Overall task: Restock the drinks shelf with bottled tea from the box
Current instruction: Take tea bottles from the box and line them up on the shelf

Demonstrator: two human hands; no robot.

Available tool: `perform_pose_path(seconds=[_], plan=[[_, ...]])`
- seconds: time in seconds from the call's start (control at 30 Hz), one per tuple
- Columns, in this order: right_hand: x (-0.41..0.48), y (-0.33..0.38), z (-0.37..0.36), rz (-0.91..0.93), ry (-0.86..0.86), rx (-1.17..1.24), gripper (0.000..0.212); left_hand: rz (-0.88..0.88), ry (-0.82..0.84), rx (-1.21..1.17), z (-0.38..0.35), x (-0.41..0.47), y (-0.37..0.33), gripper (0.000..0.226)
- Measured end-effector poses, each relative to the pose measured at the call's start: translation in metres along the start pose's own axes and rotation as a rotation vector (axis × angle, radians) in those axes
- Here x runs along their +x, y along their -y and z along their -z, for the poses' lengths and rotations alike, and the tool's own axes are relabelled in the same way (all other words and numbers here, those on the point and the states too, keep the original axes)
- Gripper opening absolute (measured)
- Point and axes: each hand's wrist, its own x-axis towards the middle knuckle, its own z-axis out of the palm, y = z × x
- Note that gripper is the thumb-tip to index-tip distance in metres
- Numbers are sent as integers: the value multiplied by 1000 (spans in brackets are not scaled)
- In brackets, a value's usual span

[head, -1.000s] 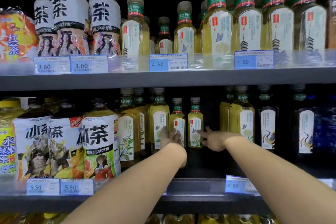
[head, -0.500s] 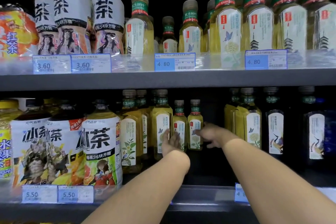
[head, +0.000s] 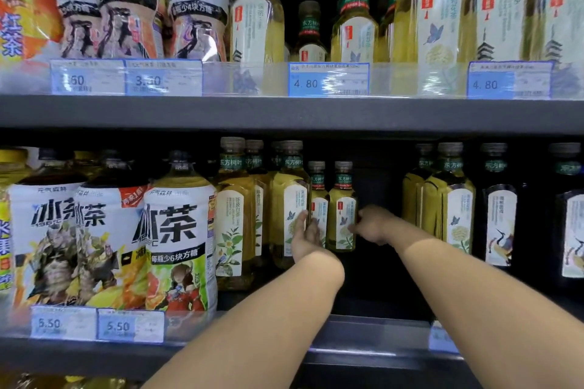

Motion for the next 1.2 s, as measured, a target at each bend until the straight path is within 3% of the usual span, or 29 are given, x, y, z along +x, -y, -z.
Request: perform_pose_path(seconds=[0.03,0.07,0.17,0.3,0.37,0.5,0.63,0.77,1.0,1.13,1.2], plan=[[-2,0,0,50,-66,-94,25,-144,-72,88,0,6,-12,69],[-3,0,-1,99,-121,-159,21,-243,-25,80,3,1,-13,74],[-8,1,-6,287,-159,-337,22,-257,-15,38,12,-10,-4,80],[-29,8,-10,615,62,-660,78,-290,-86,148,-8,-4,9,86],[-39,17,-12,608,133,-789,85,-352,-117,137,-16,-4,18,86],[-37,35,-17,520,163,-974,78,-373,-140,70,-29,-4,23,84],[-27,43,-26,389,150,-1010,78,-407,-138,-217,-28,-3,29,65],[-26,45,-30,350,174,-1071,76,-394,-143,97,-34,-2,25,82],[-29,47,-30,355,183,-1017,74,-402,-102,89,-32,-4,22,81],[-30,34,-26,384,193,-992,81,-78,-310,171,-35,-6,25,76],[-35,28,-21,336,200,-789,75,-276,-221,146,-35,-1,18,82]])
